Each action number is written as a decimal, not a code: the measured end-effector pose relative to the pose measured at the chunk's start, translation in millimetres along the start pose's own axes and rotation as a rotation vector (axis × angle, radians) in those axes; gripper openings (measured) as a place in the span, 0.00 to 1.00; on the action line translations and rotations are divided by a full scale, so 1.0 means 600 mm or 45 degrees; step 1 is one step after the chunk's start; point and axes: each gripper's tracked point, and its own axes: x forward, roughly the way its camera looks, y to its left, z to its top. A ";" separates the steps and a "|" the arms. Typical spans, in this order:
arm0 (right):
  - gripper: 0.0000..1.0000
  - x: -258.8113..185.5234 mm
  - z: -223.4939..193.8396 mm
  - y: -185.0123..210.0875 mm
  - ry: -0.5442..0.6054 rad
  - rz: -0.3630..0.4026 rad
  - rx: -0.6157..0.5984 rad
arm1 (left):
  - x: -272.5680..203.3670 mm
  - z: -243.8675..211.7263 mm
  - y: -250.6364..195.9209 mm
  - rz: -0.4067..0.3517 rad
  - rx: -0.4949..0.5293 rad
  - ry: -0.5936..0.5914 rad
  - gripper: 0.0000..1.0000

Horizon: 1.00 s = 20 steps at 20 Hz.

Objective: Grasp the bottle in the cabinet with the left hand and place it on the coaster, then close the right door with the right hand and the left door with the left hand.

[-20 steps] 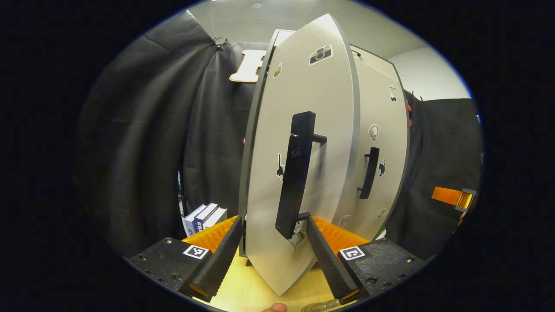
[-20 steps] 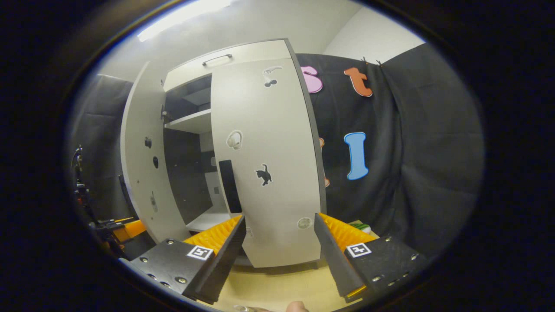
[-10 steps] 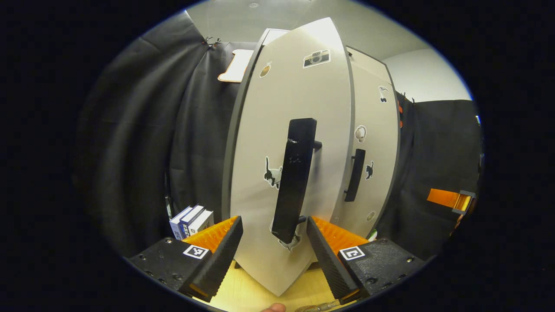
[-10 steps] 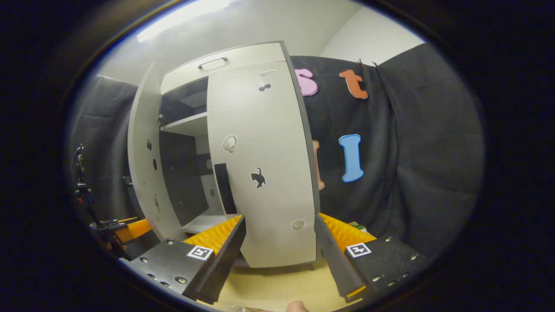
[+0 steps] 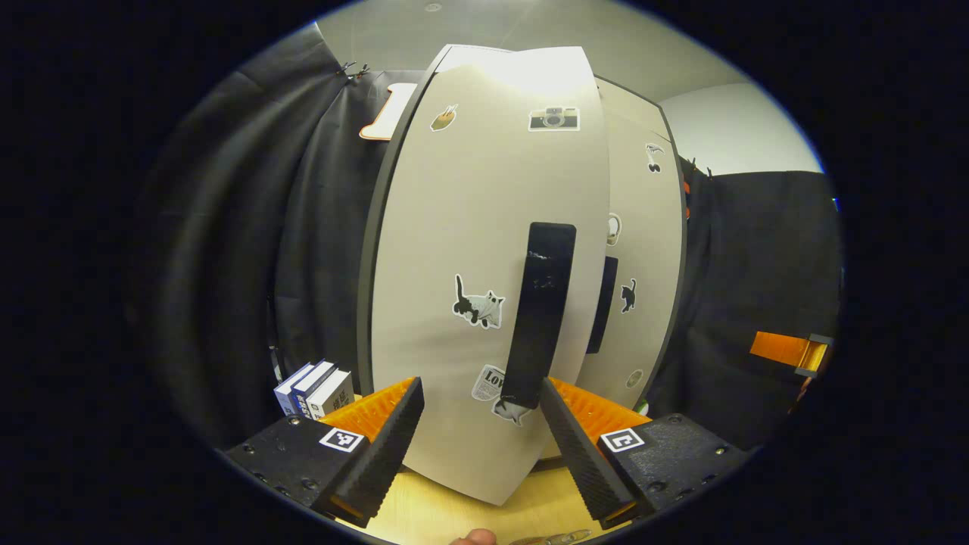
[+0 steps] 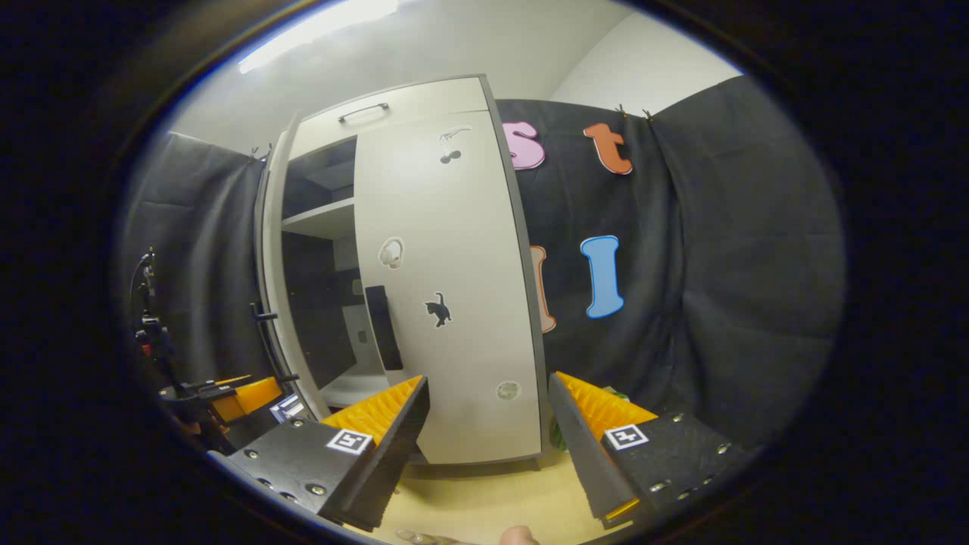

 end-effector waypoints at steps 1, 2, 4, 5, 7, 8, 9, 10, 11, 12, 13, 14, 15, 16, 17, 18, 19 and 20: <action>0.96 -0.003 0.000 -0.002 0.001 -0.002 0.002 | 0.006 -0.002 -0.001 0.000 0.001 0.005 0.94; 0.96 -0.005 -0.001 -0.003 0.004 -0.005 0.003 | 0.007 -0.006 -0.002 -0.004 0.000 0.010 0.94; 0.93 -0.006 -0.001 -0.009 0.008 -0.011 0.000 | 0.009 -0.006 -0.007 -0.008 -0.003 0.016 0.95; 0.93 -0.004 -0.003 -0.011 0.010 -0.015 0.001 | 0.009 -0.006 -0.008 -0.008 -0.002 0.015 0.89; 0.93 -0.009 -0.004 -0.012 0.011 -0.015 0.007 | 0.011 -0.002 -0.007 -0.001 0.002 0.007 0.94; 0.93 -0.010 -0.004 -0.014 0.011 -0.015 0.008 | 0.011 0.000 -0.006 0.005 0.005 0.000 0.94; 0.93 -0.010 -0.004 -0.016 0.011 -0.016 0.008 | 0.012 0.004 -0.004 0.014 0.007 -0.010 0.95; 0.93 -0.011 -0.004 -0.017 0.010 -0.016 0.008 | 0.014 0.008 -0.002 0.022 0.010 -0.016 0.94; 0.93 -0.011 -0.004 -0.017 0.009 -0.015 0.007 | 0.014 0.011 -0.001 0.024 0.010 -0.019 0.94; 0.96 -0.011 -0.005 -0.018 0.008 -0.015 0.007 | 0.015 0.012 -0.001 0.025 0.008 -0.022 0.94; 0.96 -0.011 -0.005 -0.017 0.008 -0.014 0.008 | 0.016 0.014 -0.001 0.029 0.004 -0.027 0.94; 0.96 -0.012 -0.005 -0.018 0.008 -0.013 0.009 | 0.016 0.015 0.000 0.031 -0.001 -0.032 0.94; 0.96 -0.013 -0.004 -0.018 0.007 -0.011 0.009 | 0.015 0.017 -0.001 0.030 -0.008 -0.036 0.94; 0.93 -0.012 -0.003 -0.017 0.008 -0.008 0.009 | 0.016 0.018 -0.002 0.028 -0.014 -0.039 0.94; 0.93 -0.011 -0.003 -0.017 0.008 -0.006 0.007 | 0.016 0.018 -0.002 0.026 -0.017 -0.041 0.95; 0.96 -0.009 -0.002 -0.016 0.007 -0.004 0.005 | 0.017 0.017 -0.003 0.024 -0.016 -0.041 0.94; 0.96 -0.008 -0.002 -0.016 0.008 -0.003 0.004 | 0.016 0.018 -0.004 0.021 -0.013 -0.041 0.94; 0.96 -0.008 -0.002 -0.014 0.008 -0.001 0.003 | 0.017 0.018 -0.004 0.018 -0.009 -0.042 0.95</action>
